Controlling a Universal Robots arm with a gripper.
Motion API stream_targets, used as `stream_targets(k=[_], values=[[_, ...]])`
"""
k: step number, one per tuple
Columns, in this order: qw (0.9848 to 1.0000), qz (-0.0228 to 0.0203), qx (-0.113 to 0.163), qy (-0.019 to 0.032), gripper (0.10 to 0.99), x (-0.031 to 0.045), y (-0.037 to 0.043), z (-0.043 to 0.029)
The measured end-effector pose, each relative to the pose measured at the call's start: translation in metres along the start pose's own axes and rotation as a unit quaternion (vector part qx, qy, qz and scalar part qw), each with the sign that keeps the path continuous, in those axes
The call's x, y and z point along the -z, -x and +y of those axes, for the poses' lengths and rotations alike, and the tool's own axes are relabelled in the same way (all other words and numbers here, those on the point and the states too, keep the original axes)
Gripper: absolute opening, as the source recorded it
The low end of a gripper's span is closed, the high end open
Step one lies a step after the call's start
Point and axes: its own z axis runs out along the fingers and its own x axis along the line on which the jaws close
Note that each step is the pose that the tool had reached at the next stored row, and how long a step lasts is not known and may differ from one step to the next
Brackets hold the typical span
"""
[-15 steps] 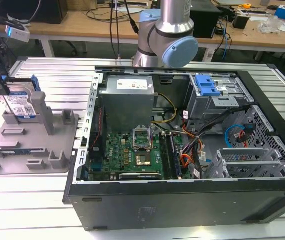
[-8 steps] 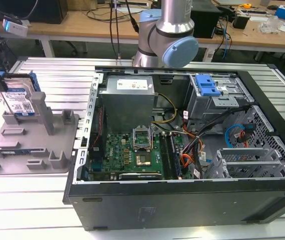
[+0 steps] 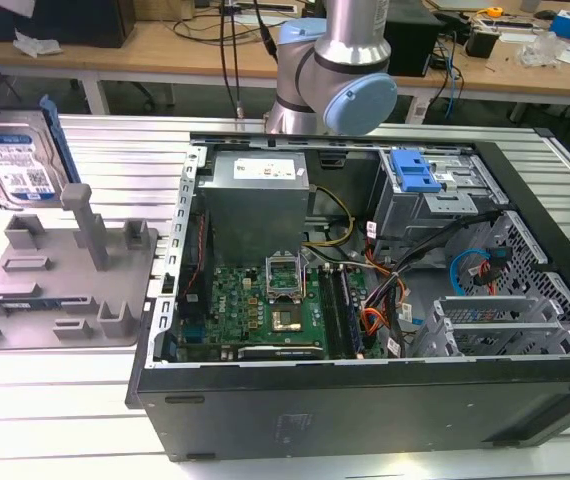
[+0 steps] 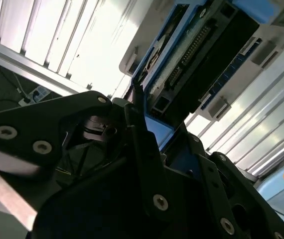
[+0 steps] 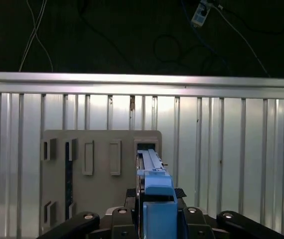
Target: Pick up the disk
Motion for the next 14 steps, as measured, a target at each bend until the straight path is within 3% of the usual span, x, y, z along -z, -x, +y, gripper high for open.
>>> stream_targets(k=[6,7,8,10,12,14], values=[[1.0000,-0.0002,0.000,0.0000,0.369,0.0340,-0.0004,0.0007],[1.0000,-0.0004,0.000,0.0000,0.369,0.0403,-0.0005,0.0008],[1.0000,-0.0006,0.000,0.0000,0.369,0.0523,-0.0007,0.0011],[1.0000,-0.0008,0.000,0.0000,0.369,0.0614,-0.0008,0.0013],[1.0000,-0.0012,0.000,0.0000,0.369,0.0775,-0.0012,0.0015],[1.0000,-0.0014,0.000,0.0000,0.369,0.0877,-0.0015,0.0016]])
